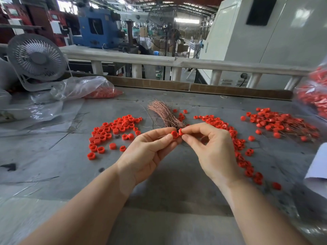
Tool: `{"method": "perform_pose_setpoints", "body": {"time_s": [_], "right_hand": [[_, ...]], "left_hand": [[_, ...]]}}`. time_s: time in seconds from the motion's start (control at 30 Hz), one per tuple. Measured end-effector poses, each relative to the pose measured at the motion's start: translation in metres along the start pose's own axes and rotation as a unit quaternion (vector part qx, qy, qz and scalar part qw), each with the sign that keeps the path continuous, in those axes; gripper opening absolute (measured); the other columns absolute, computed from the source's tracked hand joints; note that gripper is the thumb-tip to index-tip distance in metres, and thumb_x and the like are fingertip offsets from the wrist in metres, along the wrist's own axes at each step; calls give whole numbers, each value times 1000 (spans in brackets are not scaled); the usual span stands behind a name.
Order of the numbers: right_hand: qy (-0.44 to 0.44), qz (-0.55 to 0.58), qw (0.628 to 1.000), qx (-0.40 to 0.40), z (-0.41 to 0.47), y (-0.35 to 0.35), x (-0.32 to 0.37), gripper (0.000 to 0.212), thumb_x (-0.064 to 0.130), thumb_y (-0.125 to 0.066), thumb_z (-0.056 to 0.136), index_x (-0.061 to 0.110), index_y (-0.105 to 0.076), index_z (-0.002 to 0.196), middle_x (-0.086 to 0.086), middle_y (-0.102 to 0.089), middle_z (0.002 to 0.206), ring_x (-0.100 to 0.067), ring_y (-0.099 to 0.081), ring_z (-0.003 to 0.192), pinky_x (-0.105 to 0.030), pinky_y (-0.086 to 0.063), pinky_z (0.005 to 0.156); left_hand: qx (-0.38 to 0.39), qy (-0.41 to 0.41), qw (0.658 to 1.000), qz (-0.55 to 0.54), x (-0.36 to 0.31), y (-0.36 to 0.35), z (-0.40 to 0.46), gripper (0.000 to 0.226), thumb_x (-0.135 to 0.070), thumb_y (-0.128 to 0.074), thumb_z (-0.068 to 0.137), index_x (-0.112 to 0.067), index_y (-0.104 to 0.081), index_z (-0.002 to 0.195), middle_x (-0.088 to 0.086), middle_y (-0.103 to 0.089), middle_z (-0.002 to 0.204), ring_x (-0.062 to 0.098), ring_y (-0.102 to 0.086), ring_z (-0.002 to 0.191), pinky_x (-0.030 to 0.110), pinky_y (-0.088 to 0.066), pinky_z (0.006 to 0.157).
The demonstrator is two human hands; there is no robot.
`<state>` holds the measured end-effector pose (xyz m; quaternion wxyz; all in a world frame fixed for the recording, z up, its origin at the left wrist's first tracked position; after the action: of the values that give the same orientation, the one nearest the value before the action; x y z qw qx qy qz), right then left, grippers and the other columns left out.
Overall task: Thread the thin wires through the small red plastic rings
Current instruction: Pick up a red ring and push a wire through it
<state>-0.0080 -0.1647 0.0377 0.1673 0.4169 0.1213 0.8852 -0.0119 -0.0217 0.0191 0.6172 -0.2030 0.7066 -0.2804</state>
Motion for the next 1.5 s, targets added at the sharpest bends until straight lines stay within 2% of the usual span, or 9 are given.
{"method": "perform_pose_setpoints", "body": {"time_s": [0.17,0.37,0.57,1.0,1.5], "right_hand": [[19,-14,1000,2,-1,-1,0,16,4,-73,77,20,-71,79,16,-65,74,2,-58,70,-6,-39,68],[45,-25,999,4,-2,-2,1,11,5,-71,77,15,-72,80,8,-67,77,-5,-59,75,-10,-41,71],[80,-29,996,6,-1,-2,4,10,1,-70,77,10,-71,79,4,-64,80,-4,-58,80,-9,-42,73],[86,-26,996,6,-2,-4,2,8,5,-68,77,12,-71,79,10,-61,80,-5,-58,80,-13,-44,73],[82,-33,996,12,-2,-3,3,8,3,-72,75,10,-71,78,6,-63,80,-4,-58,79,-8,-39,70]], "left_hand": [[9,0,1000,5,0,0,0,25,0,-59,66,2,-67,89,15,-72,85,18,-71,79,19,-56,70],[10,-6,1000,15,0,0,0,24,-1,-60,65,1,-68,88,15,-72,85,18,-71,78,20,-57,70],[9,-17,999,30,0,-1,-1,25,-2,-61,64,2,-67,88,14,-72,83,17,-71,76,18,-56,68],[-3,-76,993,88,-2,-5,-4,27,-4,-61,63,2,-66,90,11,-72,79,15,-70,73,19,-56,67],[-4,-123,982,146,-3,-4,-5,25,-8,-65,62,-3,-68,87,9,-73,80,15,-70,76,19,-56,68]]}}
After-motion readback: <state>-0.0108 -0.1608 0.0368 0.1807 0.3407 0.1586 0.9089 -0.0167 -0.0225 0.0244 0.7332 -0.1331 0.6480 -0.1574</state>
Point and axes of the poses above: each hand's wrist, its own z-axis towards the middle knuckle, its own y-axis out of the back of the hand, x = y × z, the point moved 2 cm from there along z, towards the middle knuckle
